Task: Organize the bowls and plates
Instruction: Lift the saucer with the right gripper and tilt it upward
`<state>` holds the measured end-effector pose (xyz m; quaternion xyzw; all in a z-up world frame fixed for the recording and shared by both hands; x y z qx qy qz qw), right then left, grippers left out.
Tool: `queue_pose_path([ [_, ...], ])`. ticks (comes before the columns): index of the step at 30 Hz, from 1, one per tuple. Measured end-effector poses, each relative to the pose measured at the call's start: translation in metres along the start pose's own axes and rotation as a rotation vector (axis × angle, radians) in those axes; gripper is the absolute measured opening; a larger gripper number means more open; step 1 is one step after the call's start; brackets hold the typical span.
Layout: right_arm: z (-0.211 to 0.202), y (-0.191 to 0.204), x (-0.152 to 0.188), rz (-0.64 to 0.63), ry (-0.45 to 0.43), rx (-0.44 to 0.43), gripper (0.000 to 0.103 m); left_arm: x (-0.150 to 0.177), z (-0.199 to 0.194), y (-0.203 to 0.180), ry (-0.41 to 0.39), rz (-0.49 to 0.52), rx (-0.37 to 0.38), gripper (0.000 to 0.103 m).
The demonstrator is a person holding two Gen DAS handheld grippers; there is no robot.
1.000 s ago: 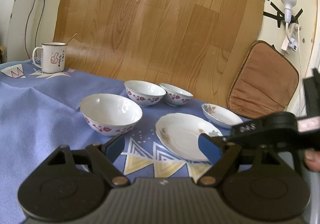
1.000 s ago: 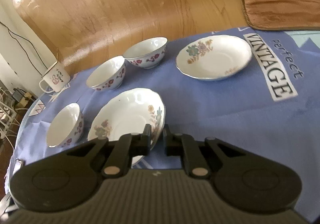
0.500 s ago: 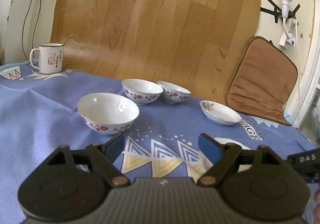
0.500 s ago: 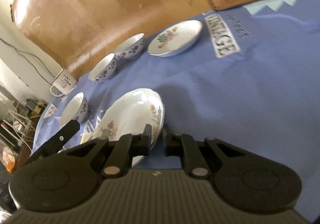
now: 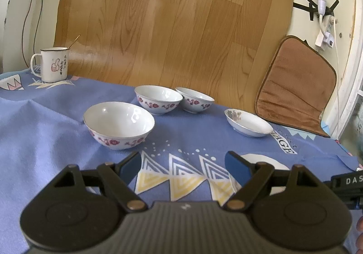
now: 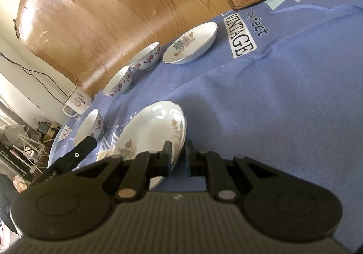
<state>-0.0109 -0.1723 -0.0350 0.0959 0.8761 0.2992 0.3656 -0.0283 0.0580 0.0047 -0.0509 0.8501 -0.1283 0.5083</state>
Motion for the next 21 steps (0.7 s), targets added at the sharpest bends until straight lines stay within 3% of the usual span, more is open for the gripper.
queue_pose_path([
  [21,-0.0034,-0.0103,0.0025,0.066,-0.011,-0.059,0.015,0.0008,0.0053,-0.0014,0.044,0.000,0.019,0.083],
])
Point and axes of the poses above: each gripper's, at about its wrist camera, not at the fingertips, and z roughly the way its jaws point, y to its left, x to its underside, the point moved 3 cm from there along z, roughly the way its jaws point, and after that the axes turned 3 degrees about -z, right-handed, at the moved point
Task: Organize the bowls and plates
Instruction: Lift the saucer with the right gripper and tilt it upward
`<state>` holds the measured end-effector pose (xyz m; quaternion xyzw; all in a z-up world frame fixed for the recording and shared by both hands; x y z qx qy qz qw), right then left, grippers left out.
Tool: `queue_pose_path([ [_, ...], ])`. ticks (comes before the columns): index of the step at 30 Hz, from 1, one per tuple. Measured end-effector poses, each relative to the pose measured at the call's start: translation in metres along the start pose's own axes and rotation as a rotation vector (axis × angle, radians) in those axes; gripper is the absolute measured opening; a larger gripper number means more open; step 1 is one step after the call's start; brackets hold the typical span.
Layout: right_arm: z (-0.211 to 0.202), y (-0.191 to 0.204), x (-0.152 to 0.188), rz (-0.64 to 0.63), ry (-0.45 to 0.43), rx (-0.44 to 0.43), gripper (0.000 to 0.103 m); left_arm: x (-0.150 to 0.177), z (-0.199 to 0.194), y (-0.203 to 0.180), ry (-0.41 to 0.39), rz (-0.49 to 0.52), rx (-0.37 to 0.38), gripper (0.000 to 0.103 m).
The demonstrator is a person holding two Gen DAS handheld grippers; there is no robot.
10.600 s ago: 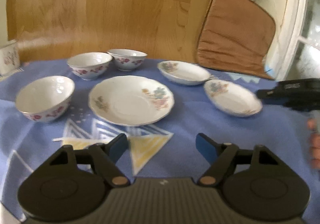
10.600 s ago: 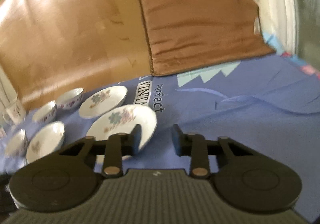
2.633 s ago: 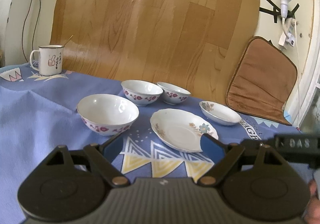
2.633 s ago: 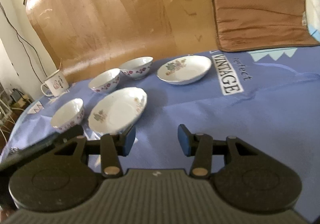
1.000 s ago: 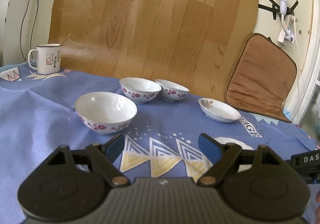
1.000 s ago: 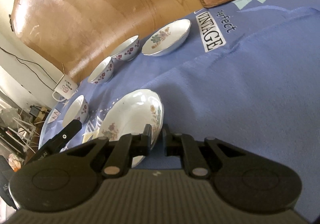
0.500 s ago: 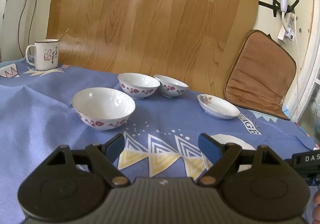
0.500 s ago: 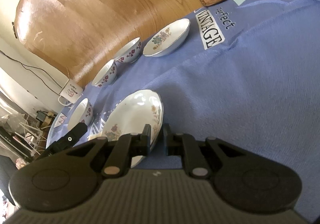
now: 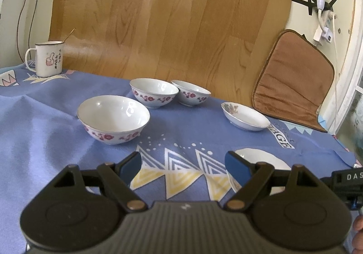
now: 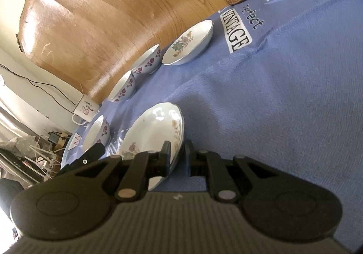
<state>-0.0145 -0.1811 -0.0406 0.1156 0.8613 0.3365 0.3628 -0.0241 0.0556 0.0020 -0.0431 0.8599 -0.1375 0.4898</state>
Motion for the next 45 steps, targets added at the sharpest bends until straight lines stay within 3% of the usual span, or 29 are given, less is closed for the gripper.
queue_pose_path([
  [16,-0.001,-0.005,0.000,0.010,0.000,-0.029,0.015,-0.008,0.016,-0.010,0.086,-0.064,0.104,0.083],
  [28,-0.002,-0.004,0.001,-0.010,0.001,-0.035,0.015,-0.008,0.026,-0.016,0.124,-0.070,0.100,0.080],
  [36,-0.001,0.002,0.000,-0.043,0.006,-0.021,0.015,-0.003,0.033,-0.023,0.164,-0.049,0.108,0.066],
  [38,-0.002,0.008,0.002,-0.085,0.001,0.002,0.015,-0.001,0.034,-0.026,0.173,-0.039,0.116,0.058],
  [45,-0.006,0.021,0.010,-0.201,-0.021,0.067,0.015,0.002,0.033,-0.031,0.187,-0.019,0.140,0.042],
])
Point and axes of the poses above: each gripper's, at about its wrist camera, not at the fingertips, and z roughly the way its jaws point, y to its left, x to its underside, the point moved 3 cm from there along z, roughly the way its jaws point, and after that the axes turned 3 degrees about -z, right-handed, at the moved point
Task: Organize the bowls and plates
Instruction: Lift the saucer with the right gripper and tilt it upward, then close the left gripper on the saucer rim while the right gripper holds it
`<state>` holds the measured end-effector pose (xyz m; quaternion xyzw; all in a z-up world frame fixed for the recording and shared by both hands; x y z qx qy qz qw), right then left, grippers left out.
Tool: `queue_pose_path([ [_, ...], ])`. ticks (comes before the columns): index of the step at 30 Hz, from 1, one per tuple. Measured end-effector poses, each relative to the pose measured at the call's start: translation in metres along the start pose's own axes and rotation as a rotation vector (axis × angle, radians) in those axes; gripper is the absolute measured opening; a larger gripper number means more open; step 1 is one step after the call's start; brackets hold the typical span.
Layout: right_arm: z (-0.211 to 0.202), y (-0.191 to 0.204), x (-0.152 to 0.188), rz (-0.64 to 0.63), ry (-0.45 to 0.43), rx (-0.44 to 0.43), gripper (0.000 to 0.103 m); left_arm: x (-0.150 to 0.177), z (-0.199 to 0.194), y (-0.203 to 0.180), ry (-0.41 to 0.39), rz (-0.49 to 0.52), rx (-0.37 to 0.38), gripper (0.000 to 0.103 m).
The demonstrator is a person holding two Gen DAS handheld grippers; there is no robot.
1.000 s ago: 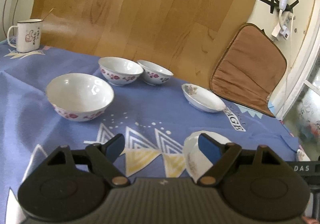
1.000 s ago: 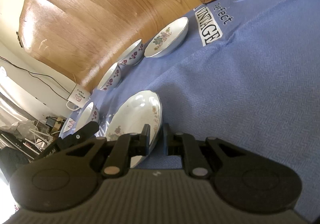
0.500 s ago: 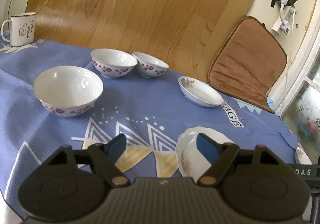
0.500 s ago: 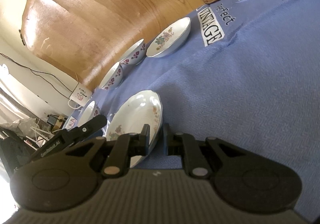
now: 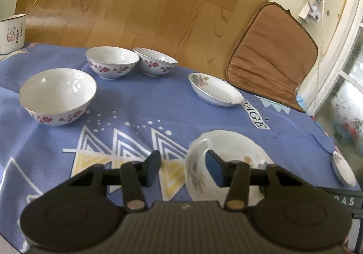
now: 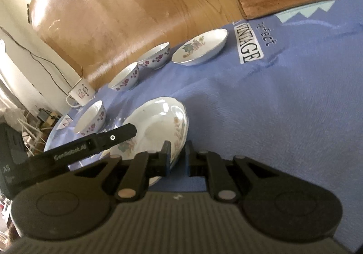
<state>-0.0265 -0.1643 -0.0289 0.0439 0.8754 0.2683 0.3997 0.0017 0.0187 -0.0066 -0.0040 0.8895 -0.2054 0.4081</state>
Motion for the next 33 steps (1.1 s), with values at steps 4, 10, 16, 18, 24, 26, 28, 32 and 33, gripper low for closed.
queue_pose_path([
  [4,-0.009,0.010,0.001,-0.064,-0.039,-0.001,0.015,0.000,-0.002,0.002,0.000,-0.014,0.016,0.042],
  [10,-0.004,0.003,0.000,-0.064,-0.022,0.025,0.017,0.001,-0.006,0.006,-0.005,-0.028,0.026,0.047],
  [16,-0.001,-0.004,0.003,-0.017,-0.007,0.009,0.019,-0.001,-0.012,0.013,0.001,-0.060,0.043,0.048],
  [18,-0.002,-0.004,0.004,-0.006,-0.003,0.003,0.021,-0.001,-0.015,0.015,0.002,-0.069,0.047,0.047],
  [24,-0.006,-0.008,0.007,0.032,-0.006,-0.009,0.021,-0.001,-0.017,0.017,0.023,-0.064,0.039,0.046],
  [26,-0.007,-0.009,0.007,0.044,-0.009,-0.015,0.021,0.001,-0.017,0.014,0.031,-0.054,0.034,0.046],
  [28,-0.007,-0.011,0.007,0.060,-0.011,-0.023,0.021,0.002,-0.017,0.011,0.037,-0.046,0.039,0.045],
  [32,-0.007,-0.010,0.007,0.052,-0.012,-0.029,0.022,0.005,-0.014,-0.001,0.051,-0.009,0.047,0.038],
  [33,-0.007,-0.008,0.007,0.044,-0.012,-0.030,0.022,0.006,-0.012,-0.004,0.058,0.005,0.039,0.035],
])
Point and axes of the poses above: each gripper's, at about its wrist camera, not at the fingertips, and z roughly the way its jaws point, y to its left, x to its underside, the point moved 3 cm from there along z, roughly the way its jaws point, and after that the axes turned 3 degrees about -z, right-handed, at the moved point
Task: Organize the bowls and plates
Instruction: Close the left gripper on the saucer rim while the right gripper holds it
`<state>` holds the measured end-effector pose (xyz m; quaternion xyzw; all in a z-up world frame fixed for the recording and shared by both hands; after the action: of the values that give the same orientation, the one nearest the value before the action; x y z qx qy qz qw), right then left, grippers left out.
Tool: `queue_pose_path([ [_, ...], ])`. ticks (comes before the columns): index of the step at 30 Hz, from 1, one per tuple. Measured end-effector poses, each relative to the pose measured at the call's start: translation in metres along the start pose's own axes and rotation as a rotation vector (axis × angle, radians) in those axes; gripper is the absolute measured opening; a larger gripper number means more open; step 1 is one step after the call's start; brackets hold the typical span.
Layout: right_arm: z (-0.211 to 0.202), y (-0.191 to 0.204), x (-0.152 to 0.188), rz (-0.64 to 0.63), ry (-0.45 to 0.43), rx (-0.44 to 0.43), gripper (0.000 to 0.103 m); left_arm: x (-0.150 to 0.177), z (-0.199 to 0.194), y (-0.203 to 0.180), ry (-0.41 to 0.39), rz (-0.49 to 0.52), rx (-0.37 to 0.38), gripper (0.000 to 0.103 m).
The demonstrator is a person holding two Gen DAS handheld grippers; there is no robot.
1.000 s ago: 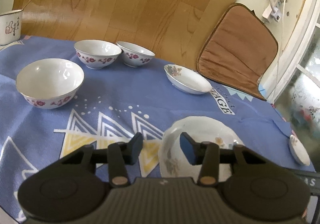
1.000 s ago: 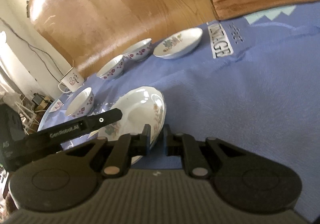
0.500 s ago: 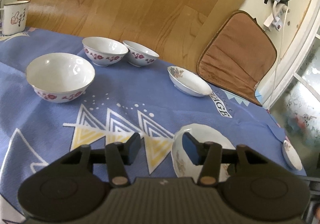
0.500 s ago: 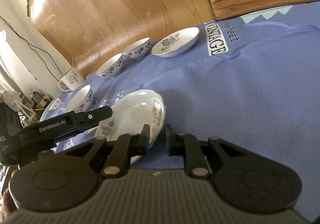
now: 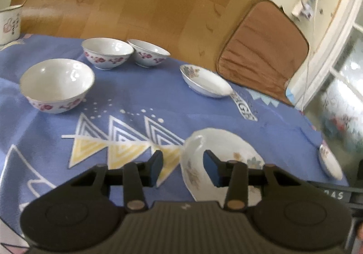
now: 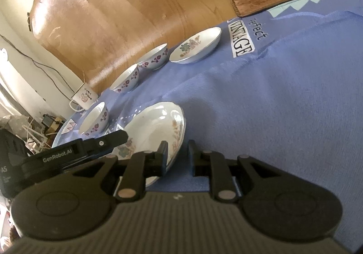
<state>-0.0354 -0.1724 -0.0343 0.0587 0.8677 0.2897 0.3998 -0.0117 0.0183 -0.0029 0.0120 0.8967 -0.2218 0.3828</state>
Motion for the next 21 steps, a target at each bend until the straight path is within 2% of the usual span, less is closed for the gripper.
queue_pose_path([
  [2,-0.001,0.002,0.001,-0.018,0.000,-0.005,0.019,0.002,0.004,-0.004,0.006,0.024,-0.016,0.019],
  [3,-0.002,0.004,0.001,-0.032,-0.001,0.002,0.017,0.003,0.005,-0.006,0.009,0.029,-0.015,0.017],
  [9,-0.008,0.005,0.002,-0.075,-0.025,0.033,0.015,0.002,0.004,-0.010,0.022,0.003,0.026,0.016],
  [14,-0.016,0.001,-0.001,-0.097,-0.066,0.065,0.014,0.003,0.003,-0.024,0.016,0.031,0.035,0.016],
  [21,-0.024,-0.012,0.002,-0.079,-0.078,0.100,0.014,0.011,0.014,-0.038,0.048,0.067,0.044,0.016],
])
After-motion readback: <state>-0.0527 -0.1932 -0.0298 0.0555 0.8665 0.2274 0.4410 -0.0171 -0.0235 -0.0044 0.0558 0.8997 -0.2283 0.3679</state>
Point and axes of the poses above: each gripper's, at about its wrist camera, not at the fingertips, and z roughly the way its jaws point, y to its left, x to its underside, the point moved 3 cm from there along z, roughly the way its jaws point, and after that the axes turned 3 degrees about -z, right-handed, at the moved point
